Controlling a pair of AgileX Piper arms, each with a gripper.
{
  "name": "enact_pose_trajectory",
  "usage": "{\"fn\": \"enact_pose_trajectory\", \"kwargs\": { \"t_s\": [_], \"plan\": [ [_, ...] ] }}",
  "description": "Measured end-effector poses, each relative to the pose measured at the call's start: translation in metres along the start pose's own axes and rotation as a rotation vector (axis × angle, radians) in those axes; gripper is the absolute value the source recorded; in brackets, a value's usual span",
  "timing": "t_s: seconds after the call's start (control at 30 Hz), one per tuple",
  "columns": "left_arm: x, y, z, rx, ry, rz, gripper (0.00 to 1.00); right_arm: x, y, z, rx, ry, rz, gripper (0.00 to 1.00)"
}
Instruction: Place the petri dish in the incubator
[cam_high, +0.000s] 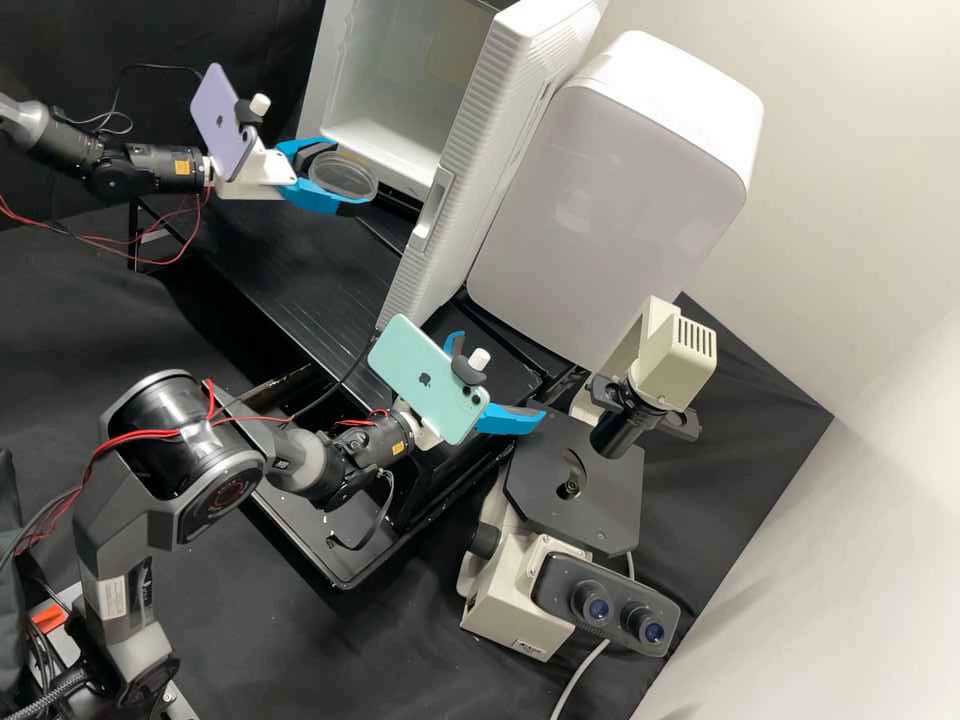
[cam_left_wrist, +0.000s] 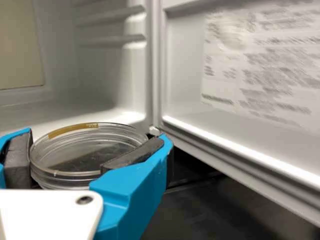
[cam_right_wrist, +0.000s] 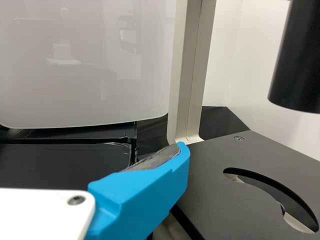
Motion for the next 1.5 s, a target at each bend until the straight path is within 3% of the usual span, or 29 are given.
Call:
{"fn": "enact_pose_trajectory", "kwargs": {
  "t_s": [0.2,0.43,0.67,0.93,1.0,1.17,1.2,1.5],
  "plan": [
    [0.032,0.015,-0.002,-0.023,0.036,-0.004,0.00,0.000,0.000,0.000,0.000,0.000,0.000,1.00],
    [0.062,0.031,-0.002,-0.091,0.080,0.005,0.00,0.000,0.000,0.000,0.000,0.000,0.000,1.00],
    [0.087,0.045,-0.004,-0.112,0.141,0.017,0.00,0.000,0.000,0.000,0.000,0.000,0.000,1.00],
    [0.111,0.041,-0.009,-0.147,0.212,-0.025,0.00,0.000,0.000,0.000,0.000,0.000,0.000,1.00],
    [0.118,0.040,-0.010,-0.131,0.231,-0.038,0.00,0.000,0.000,0.000,0.000,0.000,0.000,1.00],
    [0.132,0.040,-0.011,-0.139,0.255,-0.069,0.00,0.000,0.000,0.000,0.000,0.000,0.000,1.00],
    [0.134,0.042,-0.010,-0.125,0.253,-0.069,0.00,0.000,0.000,0.000,0.000,0.000,0.000,1.00],
    [0.153,0.050,-0.009,-0.115,0.255,-0.027,0.00,0.000,0.000,0.000,0.000,0.000,0.000,1.00]
  ]
}}
